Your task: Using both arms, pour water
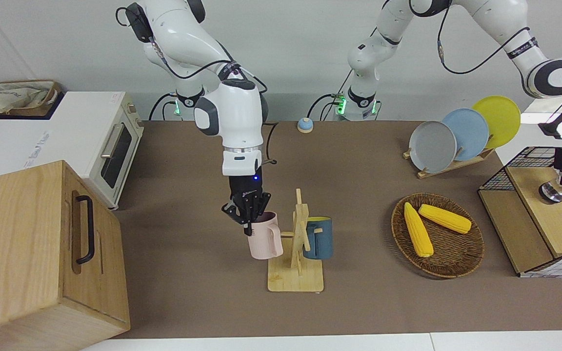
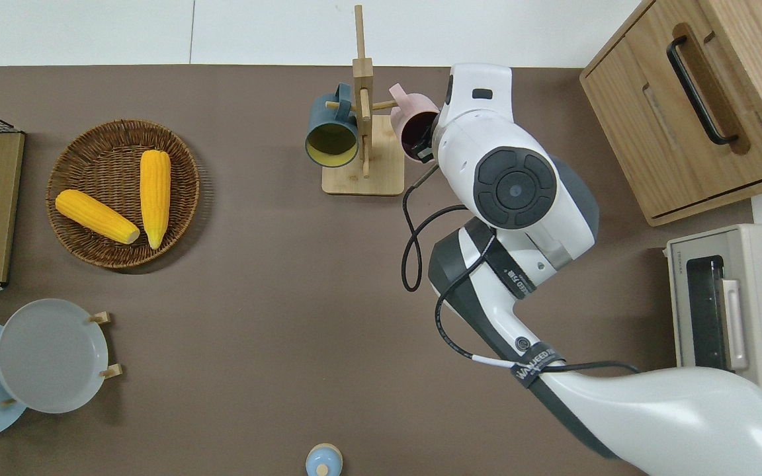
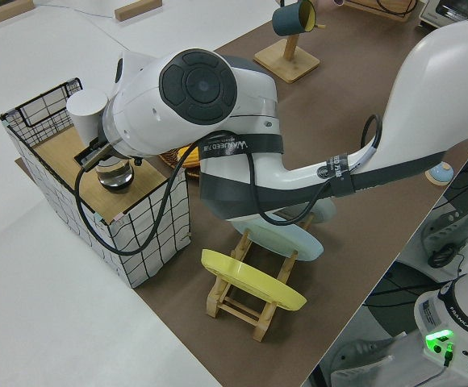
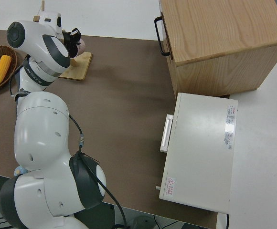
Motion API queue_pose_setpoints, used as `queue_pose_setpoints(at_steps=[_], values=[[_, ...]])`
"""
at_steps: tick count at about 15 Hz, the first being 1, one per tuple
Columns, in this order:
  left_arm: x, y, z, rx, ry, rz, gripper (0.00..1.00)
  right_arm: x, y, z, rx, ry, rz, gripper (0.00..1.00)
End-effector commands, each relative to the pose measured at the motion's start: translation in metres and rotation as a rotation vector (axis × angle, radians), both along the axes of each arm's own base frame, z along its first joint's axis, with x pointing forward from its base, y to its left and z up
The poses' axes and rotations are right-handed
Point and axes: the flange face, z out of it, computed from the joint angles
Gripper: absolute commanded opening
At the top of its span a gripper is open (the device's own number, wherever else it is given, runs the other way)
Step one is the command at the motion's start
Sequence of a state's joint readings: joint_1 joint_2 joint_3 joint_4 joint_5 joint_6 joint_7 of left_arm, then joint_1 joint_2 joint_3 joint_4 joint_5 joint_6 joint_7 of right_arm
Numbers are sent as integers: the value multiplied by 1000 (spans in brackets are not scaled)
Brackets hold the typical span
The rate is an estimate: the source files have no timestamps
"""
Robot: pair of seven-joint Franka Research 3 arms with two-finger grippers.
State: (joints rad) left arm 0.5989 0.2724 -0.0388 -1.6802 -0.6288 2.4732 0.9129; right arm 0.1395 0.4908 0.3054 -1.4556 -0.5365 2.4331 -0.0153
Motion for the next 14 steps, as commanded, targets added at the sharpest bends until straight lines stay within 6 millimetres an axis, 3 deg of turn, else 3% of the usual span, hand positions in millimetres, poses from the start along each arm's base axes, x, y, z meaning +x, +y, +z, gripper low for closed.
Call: queue_pose_setpoints(at_steps=[1,5,9,14], values=[[-3,-6,28,2,-6,8,0,-11,-17,10,-25,9,18,0],[-2,-7,36,-11,4,25,0,-14,-23,19,-40,14,11,0],[0,-9,58,-18,26,31,0,-21,-32,24,-57,16,5,0],[-4,-26,89,-4,51,34,0,-23,-61,41,-98,27,-4,0]])
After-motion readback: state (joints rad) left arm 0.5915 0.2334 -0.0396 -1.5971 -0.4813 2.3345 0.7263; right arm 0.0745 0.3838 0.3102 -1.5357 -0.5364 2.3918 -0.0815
